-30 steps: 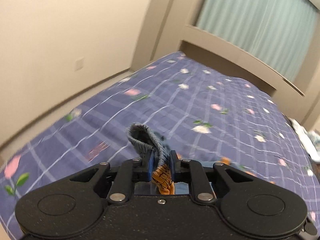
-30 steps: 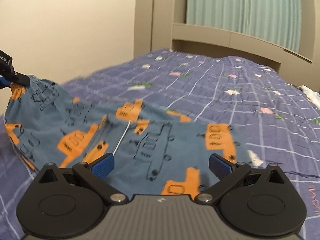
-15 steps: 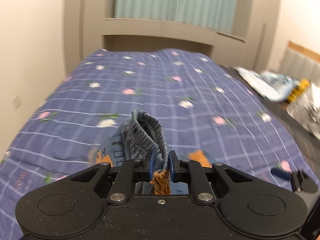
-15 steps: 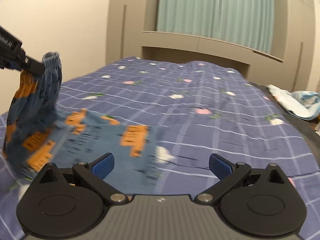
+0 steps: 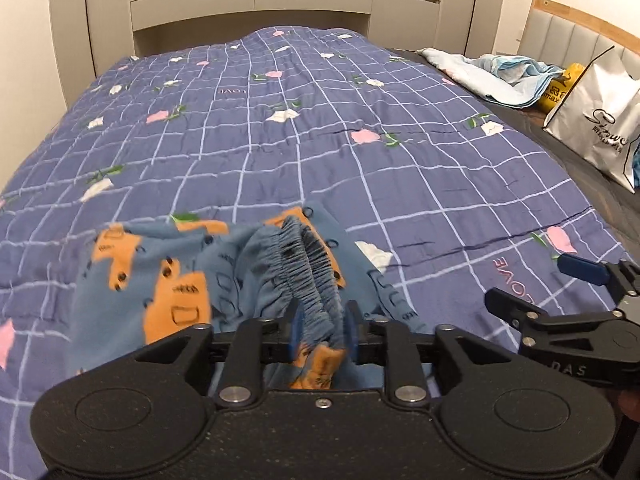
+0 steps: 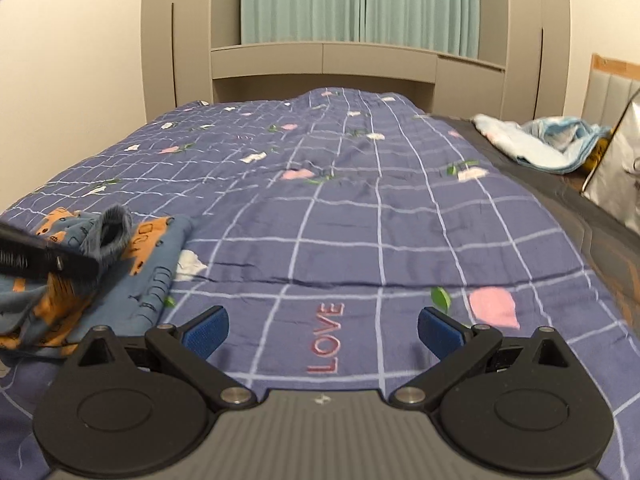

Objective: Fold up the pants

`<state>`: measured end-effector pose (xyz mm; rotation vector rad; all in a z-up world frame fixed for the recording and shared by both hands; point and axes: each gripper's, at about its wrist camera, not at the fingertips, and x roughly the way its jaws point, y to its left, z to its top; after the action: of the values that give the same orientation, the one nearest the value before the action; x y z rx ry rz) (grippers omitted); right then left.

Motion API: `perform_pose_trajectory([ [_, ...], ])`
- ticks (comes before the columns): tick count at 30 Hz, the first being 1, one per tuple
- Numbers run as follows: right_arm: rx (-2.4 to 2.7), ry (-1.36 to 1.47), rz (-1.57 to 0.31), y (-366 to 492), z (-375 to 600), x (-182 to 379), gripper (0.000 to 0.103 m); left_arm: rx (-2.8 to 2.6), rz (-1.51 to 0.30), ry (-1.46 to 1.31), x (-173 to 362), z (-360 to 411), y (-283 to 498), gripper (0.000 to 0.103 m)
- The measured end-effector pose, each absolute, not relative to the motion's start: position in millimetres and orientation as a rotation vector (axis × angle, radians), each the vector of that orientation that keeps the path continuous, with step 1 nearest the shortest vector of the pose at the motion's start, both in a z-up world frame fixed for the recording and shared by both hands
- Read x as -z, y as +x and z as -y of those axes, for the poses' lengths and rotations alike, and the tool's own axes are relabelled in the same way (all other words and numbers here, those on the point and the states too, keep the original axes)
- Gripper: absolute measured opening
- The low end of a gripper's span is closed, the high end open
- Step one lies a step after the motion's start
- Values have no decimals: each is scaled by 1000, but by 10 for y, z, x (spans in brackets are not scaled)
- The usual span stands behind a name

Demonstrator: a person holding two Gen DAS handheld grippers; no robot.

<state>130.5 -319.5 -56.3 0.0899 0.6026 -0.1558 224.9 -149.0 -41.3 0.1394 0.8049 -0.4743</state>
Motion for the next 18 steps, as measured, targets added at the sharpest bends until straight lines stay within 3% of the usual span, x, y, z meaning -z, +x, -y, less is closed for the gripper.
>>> perform_pose_trajectory([
  [2, 150, 98, -600, 1299, 3202, 578, 103, 482, -800, 138, 401, 1471, 2197, 55],
  [4, 136, 105, -589, 1293, 3212, 577, 103, 501, -776, 130, 361, 1412, 2123, 67],
  [6, 119, 116, -573, 1278, 3208, 564, 103, 506, -754, 165, 359, 1358, 2018, 72],
  [8, 102, 128, -562, 1277, 3193, 546, 103, 487, -735, 236, 381, 1322, 1918, 91],
  [10, 83, 137, -559, 1280, 3168, 537, 103, 447, -691, 325, 432, 1287, 1811, 95],
  [18, -90, 221, -558, 1389, 3027, 460, 103, 402, -595, 520, 565, 1233, 1658, 96],
])
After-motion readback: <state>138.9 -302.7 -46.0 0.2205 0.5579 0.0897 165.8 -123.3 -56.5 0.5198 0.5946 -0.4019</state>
